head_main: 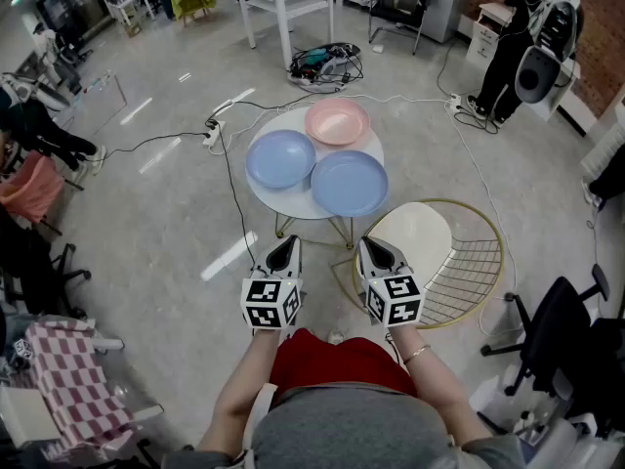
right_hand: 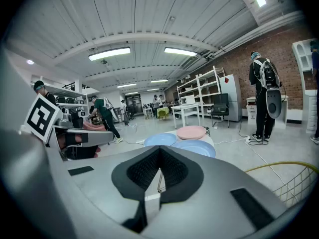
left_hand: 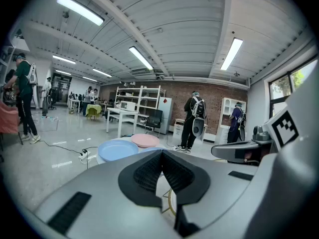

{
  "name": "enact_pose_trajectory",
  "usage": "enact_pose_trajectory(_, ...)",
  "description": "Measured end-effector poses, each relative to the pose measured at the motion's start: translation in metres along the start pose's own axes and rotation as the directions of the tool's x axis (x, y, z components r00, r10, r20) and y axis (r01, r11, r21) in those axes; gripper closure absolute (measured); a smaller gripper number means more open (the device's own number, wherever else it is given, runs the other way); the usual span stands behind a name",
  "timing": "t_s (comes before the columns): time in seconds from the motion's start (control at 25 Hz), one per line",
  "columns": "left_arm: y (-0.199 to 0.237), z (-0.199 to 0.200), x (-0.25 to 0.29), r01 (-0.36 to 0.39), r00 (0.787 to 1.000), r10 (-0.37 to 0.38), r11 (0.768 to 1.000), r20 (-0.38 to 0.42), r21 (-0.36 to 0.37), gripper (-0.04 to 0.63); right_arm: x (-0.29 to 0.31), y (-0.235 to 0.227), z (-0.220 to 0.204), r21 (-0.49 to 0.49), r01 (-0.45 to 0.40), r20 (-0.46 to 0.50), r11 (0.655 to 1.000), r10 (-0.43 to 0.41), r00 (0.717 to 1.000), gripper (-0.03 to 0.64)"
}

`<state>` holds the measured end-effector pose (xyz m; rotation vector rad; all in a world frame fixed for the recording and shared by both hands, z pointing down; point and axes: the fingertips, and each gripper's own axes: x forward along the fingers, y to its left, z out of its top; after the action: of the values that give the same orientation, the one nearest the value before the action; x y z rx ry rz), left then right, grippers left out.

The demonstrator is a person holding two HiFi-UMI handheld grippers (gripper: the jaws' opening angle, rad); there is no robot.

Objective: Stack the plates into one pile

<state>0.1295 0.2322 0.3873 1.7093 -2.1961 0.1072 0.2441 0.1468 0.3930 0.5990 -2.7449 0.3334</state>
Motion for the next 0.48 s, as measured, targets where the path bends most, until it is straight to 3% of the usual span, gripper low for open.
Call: enact_pose_trajectory(0.48, 0.0039, -0.0008, 0.0068, -0.019, 1.000, 0.019, 1.000, 0.000, -0.006, 0.581, 0.0072, -0.0028, -0.0006, 0.010, -0.029, 0.008, 1.000, 0.029, 1.000, 0.588)
